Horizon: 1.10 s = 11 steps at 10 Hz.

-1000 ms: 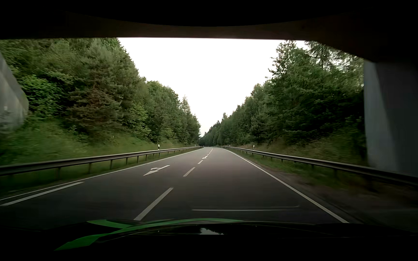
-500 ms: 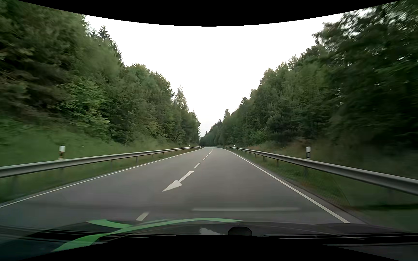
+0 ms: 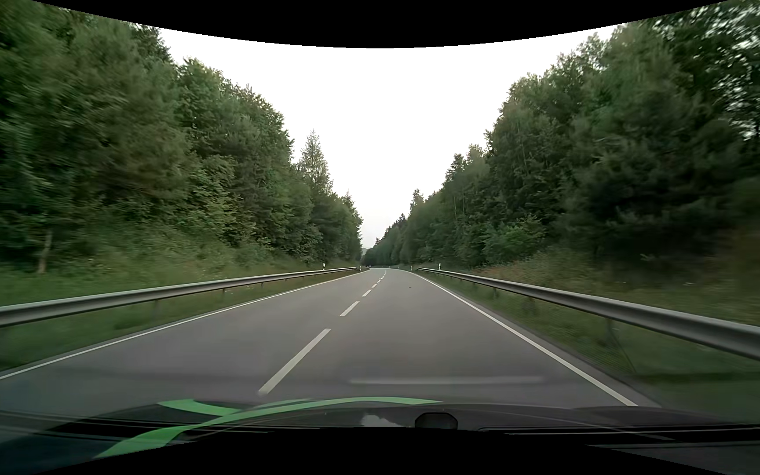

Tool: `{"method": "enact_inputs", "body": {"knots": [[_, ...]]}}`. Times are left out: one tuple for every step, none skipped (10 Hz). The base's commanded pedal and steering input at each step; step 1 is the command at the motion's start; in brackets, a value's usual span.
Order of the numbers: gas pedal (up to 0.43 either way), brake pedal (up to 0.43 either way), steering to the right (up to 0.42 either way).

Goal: Follow the waypoints while adhering to traffic rules and regulations

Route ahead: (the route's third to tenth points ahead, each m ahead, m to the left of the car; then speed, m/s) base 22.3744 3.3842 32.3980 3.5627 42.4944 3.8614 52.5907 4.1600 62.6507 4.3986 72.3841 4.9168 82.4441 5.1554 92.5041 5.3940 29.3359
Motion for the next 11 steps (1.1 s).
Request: {"method": "enact_inputs", "body": {"knots": [[0.35,0.0,-0.005],[0.358,0.0,-0.005],[0.358,0.0,-0.005],[0.358,0.0,-0.005],[0.319,0.0,-0.005],[0.28,0.0,-0.005],[0.28,0.0,-0.004],[0.28,0.0,-0.004],[0.28,0.0,-0.004],[0.287,0.0,-0.004],[0.287,0.0,-0.004]]}}
